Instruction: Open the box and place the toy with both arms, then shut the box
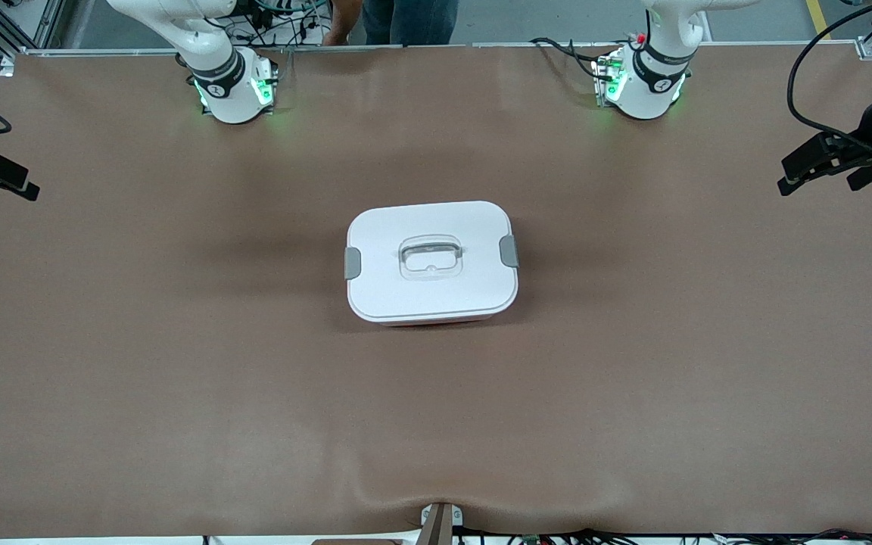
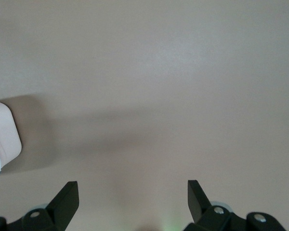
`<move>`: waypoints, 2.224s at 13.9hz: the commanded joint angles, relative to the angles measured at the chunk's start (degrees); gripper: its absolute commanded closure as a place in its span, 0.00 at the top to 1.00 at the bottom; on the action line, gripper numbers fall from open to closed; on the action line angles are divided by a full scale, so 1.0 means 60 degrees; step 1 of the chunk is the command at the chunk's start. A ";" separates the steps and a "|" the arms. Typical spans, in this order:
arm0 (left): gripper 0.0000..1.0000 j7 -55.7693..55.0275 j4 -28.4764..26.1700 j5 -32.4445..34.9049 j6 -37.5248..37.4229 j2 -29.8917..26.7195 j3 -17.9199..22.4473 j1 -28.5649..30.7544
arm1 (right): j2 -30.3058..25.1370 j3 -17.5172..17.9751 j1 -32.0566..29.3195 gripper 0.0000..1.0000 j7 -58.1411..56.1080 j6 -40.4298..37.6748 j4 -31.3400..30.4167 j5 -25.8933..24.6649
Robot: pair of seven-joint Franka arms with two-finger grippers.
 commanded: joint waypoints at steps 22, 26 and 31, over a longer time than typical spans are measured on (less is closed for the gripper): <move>1.00 0.1134 0.0181 0.0327 -0.0863 -0.0056 0.0276 -0.0057 | 0.0046 0.0095 -0.0081 1.00 0.0087 -0.0088 0.0139 -0.0159; 1.00 0.1148 0.0181 0.0342 -0.0863 -0.0070 0.0276 -0.0072 | 0.0046 0.0095 -0.0081 1.00 0.0087 -0.0088 0.0139 -0.0159; 1.00 0.1223 0.0181 0.0298 -0.0863 -0.0129 0.0334 -0.0013 | 0.0046 0.0095 -0.0081 1.00 0.0087 -0.0088 0.0153 -0.0159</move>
